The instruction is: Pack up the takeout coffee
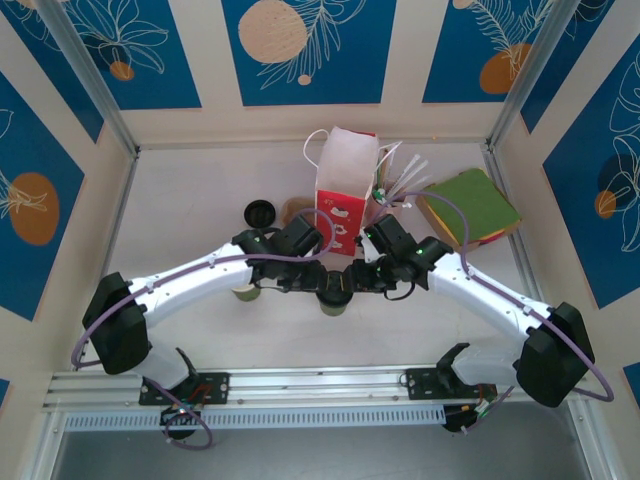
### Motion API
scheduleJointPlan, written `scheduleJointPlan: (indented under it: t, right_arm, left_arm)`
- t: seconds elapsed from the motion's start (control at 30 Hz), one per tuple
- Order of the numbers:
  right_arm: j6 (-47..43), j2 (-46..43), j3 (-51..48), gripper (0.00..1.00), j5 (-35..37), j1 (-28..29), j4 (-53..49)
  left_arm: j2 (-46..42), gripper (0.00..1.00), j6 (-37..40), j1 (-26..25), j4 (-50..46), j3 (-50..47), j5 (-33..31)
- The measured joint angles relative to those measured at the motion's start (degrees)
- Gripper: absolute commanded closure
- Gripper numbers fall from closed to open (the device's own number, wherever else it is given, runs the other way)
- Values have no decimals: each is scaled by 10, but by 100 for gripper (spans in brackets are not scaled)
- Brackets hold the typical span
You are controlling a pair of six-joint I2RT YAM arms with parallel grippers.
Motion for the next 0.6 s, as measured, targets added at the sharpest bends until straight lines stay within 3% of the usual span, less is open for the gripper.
scheduleJointPlan:
  t: [0.6]
  right_arm:
    - [7,-2,-17,67,-14,-5,22]
  left_arm:
    - [-18,74,0,0,61,-52,8]
